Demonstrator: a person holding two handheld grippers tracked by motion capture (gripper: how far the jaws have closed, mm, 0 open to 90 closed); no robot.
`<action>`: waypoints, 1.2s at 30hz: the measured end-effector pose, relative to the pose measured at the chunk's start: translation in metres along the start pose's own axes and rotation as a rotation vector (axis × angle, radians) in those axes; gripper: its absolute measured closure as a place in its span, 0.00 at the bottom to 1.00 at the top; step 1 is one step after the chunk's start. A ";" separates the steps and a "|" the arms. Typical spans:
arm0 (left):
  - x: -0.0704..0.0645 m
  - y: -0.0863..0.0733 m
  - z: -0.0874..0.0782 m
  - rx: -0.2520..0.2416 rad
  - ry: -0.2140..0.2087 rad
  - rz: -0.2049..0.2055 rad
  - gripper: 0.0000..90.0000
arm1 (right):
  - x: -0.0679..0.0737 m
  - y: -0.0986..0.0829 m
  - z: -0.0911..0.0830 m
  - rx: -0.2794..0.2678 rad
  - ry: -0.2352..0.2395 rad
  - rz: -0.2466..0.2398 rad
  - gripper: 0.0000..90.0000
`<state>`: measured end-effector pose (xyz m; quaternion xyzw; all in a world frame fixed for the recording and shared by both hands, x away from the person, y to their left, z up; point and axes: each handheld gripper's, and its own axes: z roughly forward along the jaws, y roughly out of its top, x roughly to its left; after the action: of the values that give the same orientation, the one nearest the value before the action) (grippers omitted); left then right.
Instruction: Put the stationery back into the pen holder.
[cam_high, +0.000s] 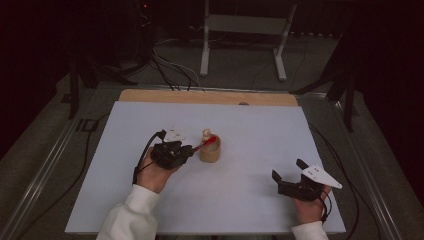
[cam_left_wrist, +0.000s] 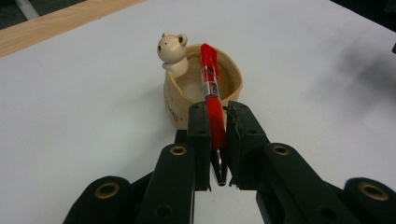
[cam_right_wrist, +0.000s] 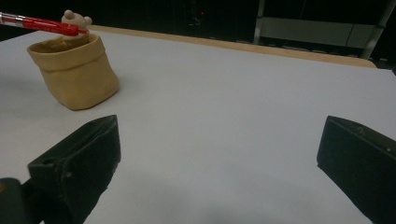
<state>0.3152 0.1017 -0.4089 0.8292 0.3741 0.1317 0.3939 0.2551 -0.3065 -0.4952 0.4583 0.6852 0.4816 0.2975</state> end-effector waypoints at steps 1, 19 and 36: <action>0.000 0.001 0.000 0.000 0.000 0.002 0.90 | 0.000 0.000 0.000 0.000 0.000 0.001 0.00; 0.005 0.009 0.008 -0.008 0.002 -0.015 0.90 | 0.000 0.000 0.000 0.002 0.002 0.000 0.00; 0.010 0.014 0.020 0.002 0.006 -0.025 0.90 | -0.001 0.000 0.000 0.001 -0.003 0.001 0.00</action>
<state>0.3397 0.0918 -0.4124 0.8246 0.3856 0.1290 0.3934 0.2556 -0.3074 -0.4954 0.4593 0.6849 0.4807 0.2981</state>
